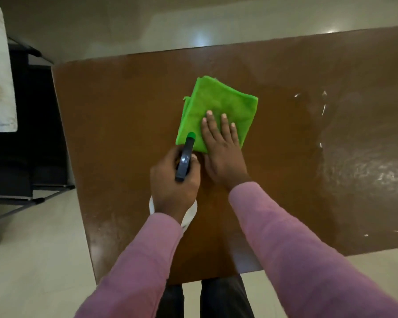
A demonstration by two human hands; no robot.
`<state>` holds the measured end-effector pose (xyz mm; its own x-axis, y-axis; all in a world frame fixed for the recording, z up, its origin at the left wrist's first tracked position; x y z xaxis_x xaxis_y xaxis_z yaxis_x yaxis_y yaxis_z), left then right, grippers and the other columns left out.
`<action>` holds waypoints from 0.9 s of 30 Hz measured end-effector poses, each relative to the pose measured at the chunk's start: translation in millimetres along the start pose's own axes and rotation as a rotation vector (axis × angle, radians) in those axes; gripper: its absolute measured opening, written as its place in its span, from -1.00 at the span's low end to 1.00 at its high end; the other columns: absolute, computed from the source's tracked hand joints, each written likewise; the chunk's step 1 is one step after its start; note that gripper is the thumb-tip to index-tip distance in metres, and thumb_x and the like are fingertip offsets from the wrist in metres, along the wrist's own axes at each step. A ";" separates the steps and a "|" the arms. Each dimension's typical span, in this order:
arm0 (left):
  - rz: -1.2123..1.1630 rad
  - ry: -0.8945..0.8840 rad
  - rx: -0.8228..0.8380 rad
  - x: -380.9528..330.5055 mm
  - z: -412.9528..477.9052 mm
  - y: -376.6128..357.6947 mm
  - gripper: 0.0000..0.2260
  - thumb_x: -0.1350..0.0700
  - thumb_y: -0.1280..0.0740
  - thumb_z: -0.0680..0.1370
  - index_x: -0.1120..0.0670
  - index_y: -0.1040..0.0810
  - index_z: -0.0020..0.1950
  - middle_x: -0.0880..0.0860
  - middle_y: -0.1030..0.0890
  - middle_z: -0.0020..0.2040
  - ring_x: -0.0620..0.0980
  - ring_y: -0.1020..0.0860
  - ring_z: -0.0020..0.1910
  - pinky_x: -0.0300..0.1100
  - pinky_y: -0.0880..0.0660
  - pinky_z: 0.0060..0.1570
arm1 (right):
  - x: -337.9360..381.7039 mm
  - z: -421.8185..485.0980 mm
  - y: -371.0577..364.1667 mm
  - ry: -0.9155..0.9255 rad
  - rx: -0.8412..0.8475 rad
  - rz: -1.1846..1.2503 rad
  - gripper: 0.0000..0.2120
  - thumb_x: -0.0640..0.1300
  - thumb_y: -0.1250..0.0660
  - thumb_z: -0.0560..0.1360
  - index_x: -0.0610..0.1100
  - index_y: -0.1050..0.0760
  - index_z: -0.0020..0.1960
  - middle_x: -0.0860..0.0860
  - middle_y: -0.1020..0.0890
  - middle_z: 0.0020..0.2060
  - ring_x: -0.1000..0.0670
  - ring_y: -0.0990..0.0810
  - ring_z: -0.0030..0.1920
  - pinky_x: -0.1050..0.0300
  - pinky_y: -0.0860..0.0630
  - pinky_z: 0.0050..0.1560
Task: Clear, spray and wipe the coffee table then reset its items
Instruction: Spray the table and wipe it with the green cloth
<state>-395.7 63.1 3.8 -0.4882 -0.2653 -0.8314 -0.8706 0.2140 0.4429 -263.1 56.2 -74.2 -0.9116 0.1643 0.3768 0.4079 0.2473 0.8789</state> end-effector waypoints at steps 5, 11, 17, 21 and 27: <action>0.082 -0.014 -0.023 -20.2 24.2 -21.6 -0.86 0.12 -0.34 0.54 -0.03 -0.49 -0.21 -0.11 -0.42 -0.47 -0.09 -0.41 -0.50 -0.38 -0.28 -0.48 | -89.7 1.0 39.2 -0.071 -0.006 -0.049 -0.27 -0.22 -0.13 0.42 -0.17 -0.02 0.56 -0.11 -0.04 0.55 -0.18 0.06 0.55 -0.11 0.14 0.52; 0.124 0.000 0.009 -17.5 20.2 -31.1 -0.91 0.10 -0.36 0.55 0.01 -0.53 -0.16 -0.17 -0.46 -0.42 -0.15 -0.48 -0.44 -0.46 -0.33 -0.46 | -176.0 51.2 92.4 -0.442 -0.057 0.021 -0.25 -0.05 -0.01 0.40 -0.21 0.03 0.56 -0.15 0.03 0.56 -0.31 0.11 0.52 -0.20 0.12 0.49; 0.221 -0.064 0.034 -25.3 22.3 -39.9 -0.90 0.03 -0.35 0.52 -0.03 -0.49 -0.18 -0.22 -0.40 -0.44 -0.14 -0.42 -0.48 -0.47 -0.26 -0.45 | -25.3 93.6 39.7 -0.066 0.048 -0.086 -0.25 -0.10 -0.21 0.48 -0.14 0.06 0.57 -0.07 0.07 0.57 -0.25 0.15 0.54 -0.16 0.20 0.49; 0.161 -0.044 -0.010 -26.1 22.6 -31.1 -0.83 0.09 -0.33 0.52 0.02 -0.48 -0.27 -0.09 -0.40 -0.48 -0.04 -0.39 -0.49 -0.37 -0.24 -0.49 | -22.8 96.6 39.8 0.176 0.085 -0.129 -0.29 -0.15 -0.14 0.47 -0.12 0.04 0.57 -0.03 0.02 0.57 -0.16 0.10 0.55 -0.08 0.19 0.52; 0.103 -0.003 -0.027 -23.9 24.8 -26.4 -0.85 0.15 -0.37 0.55 -0.03 -0.51 -0.20 -0.20 -0.42 -0.46 -0.16 -0.46 -0.46 -0.46 -0.31 -0.48 | -151.8 98.0 98.6 -0.168 -0.063 -0.082 -0.26 -0.14 -0.08 0.39 -0.21 -0.02 0.56 -0.15 -0.03 0.55 -0.27 0.05 0.53 -0.16 0.11 0.50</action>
<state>-359.6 87.1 3.6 -0.5751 -0.2404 -0.7820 -0.8172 0.2147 0.5349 -79.5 149.2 -73.4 -0.9182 0.3045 0.2533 0.3233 0.2071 0.9233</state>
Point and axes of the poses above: each hand's wrist, its own z-axis towards the middle knuckle, its own y-axis out of the back of the hand, x = y × z, the point moved 7 cm from there along z, towards the middle knuckle
